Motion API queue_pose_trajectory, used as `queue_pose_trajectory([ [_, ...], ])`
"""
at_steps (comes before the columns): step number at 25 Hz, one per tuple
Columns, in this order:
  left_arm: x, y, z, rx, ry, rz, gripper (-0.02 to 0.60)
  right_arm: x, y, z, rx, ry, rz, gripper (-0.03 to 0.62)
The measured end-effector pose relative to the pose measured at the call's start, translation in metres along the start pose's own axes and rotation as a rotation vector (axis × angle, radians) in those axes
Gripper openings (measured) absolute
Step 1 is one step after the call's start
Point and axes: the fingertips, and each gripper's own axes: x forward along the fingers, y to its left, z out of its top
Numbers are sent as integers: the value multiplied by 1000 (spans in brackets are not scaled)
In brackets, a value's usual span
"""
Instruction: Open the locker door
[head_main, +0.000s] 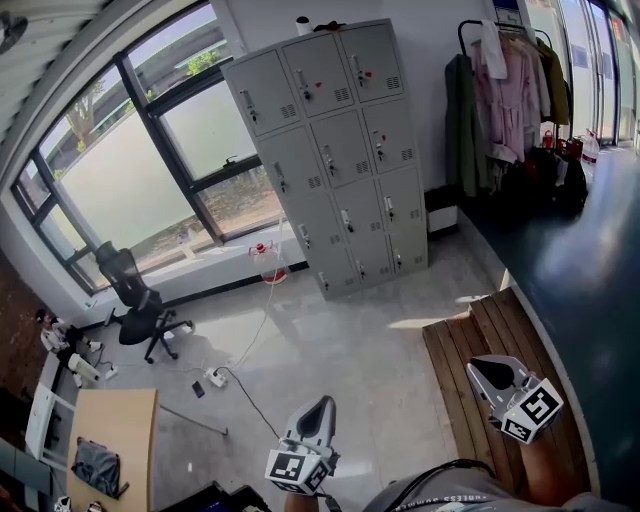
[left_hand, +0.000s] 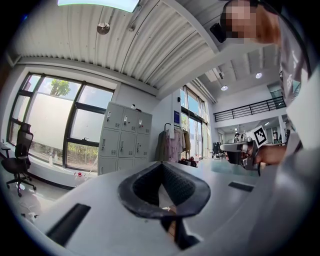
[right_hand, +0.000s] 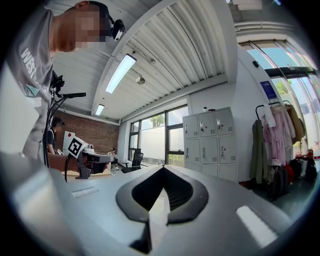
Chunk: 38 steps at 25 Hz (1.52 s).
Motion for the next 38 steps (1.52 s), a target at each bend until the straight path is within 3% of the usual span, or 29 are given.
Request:
queue_pose_trajectory([
  [23,15,90,5,38,-25,-55,6,86,11,12,-24,-44,-51,-6],
  [31,56,116,4,25,-30,-69,8,129,-15,14,-32,-46,-51,-6],
  [38,109,151,-3,18,12,-43,8,183,-58,4,-7,-55,-35,-6],
])
